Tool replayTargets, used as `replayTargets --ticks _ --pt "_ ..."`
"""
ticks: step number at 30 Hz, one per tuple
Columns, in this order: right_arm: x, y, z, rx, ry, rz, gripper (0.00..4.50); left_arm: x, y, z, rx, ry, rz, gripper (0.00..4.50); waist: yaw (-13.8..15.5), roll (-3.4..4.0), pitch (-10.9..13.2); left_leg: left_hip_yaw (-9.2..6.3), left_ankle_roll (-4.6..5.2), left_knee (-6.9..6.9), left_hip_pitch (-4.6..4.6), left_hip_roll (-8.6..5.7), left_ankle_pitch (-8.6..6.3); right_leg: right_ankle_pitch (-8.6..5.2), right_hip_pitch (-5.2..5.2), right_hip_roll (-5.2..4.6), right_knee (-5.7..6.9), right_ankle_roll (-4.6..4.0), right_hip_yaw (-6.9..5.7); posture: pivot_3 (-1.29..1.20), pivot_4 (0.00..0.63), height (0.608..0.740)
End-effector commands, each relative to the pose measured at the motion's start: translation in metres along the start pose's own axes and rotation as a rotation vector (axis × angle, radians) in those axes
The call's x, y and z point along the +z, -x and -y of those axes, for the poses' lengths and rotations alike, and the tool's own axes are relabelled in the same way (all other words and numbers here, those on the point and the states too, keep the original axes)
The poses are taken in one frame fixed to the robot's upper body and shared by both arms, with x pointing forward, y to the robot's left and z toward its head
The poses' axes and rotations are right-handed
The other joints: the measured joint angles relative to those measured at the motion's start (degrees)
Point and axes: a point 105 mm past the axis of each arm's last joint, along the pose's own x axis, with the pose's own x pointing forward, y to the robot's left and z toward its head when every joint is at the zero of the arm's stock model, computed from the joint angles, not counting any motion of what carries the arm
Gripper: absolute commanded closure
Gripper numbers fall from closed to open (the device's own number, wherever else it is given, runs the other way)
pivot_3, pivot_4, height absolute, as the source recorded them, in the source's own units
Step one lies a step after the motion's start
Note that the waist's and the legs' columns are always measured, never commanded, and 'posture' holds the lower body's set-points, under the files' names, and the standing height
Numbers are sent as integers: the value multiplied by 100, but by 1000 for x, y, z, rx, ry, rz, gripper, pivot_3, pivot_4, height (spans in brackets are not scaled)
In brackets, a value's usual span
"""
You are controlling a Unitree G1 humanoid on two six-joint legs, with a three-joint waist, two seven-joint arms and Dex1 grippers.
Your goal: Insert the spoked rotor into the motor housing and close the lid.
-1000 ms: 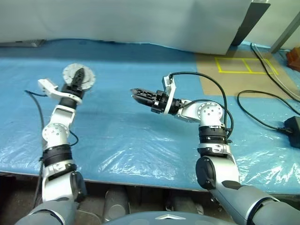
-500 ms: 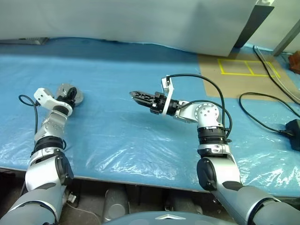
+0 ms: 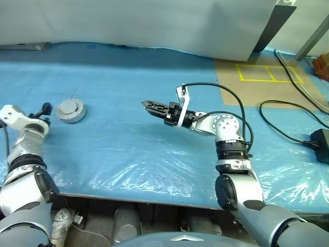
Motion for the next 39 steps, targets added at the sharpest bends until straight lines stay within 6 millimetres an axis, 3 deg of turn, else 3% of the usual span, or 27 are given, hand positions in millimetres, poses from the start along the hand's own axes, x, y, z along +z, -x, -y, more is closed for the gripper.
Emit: replayTargets --ticks 1,4,6,8,10,12,15,20,22,28,39 --pt "3 -1 -6 31 26 22 1758 44 4 -5 -25 8 129 441 8 0 0 0 0 0 0 1 0 0 0 0 0 0 -1 0 150 740" --pt "9 4 -6 18 85 51 1758 68 5 19 -154 -14 177 441 48 0 0 0 0 -1 0 1 0 -1 1 -3 0 -1 -2 0 150 740" --pt "20 12 -8 7 161 115 1758 78 8 52 -301 -32 202 441 83 -4 1 0 0 1 -2 0 0 -1 4 -8 1 -1 -7 0 150 740" --pt "31 22 -8 -25 258 171 1758 74 19 92 -482 -74 181 441 123 -6 1 0 0 4 -7 0 0 -1 4 -12 0 -1 -14 0 150 740" --pt "38 31 -6 -77 344 198 1758 54 42 141 -708 -145 107 441 131 -5 2 3 0 5 -7 -4 0 -1 5 -17 2 -1 -14 0 150 740" --pt "44 39 5 -188 430 214 1758 28 68 175 -890 -201 28 441 136 -4 2 6 0 4 -7 -4 0 -1 6 -17 0 -1 -13 0 150 740" --pt "47 49 13 -316 610 211 1758 -16 101 209 -1051 -260 -81 441 114 -4 3 7 0 3 -5 1 0 -2 4 -8 2 -3 -6 0 150 740" --pt "54 57 16 -436 744 275 1758 -97 138 227 -1186 -392 -242 441 -67 -2 3 8 0 2 3 3 0 -1 0 1 2 -2 13 0 150 740" --pt "51 56 16 -443 752 283 1758 -113 148 229 -1225 -393 -267 441 -116 0 4 13 1 -5 7 -2 0 -1 0 0 -2 -2 19 0 150 740" --pt "37 54 20 -458 749 261 1758 -112 152 247 -1229 -323 -216 441 -151 2 4 13 1 -6 7 0 0 -1 0 3 -4 -2 18 0 150 740" --pt "43 45 20 -461 798 261 1758 -101 148 254 -1218 -340 -177 441 -158 5 6 15 1 -7 11 -2 0 -1 1 3 -3 -1 22 0 150 740"
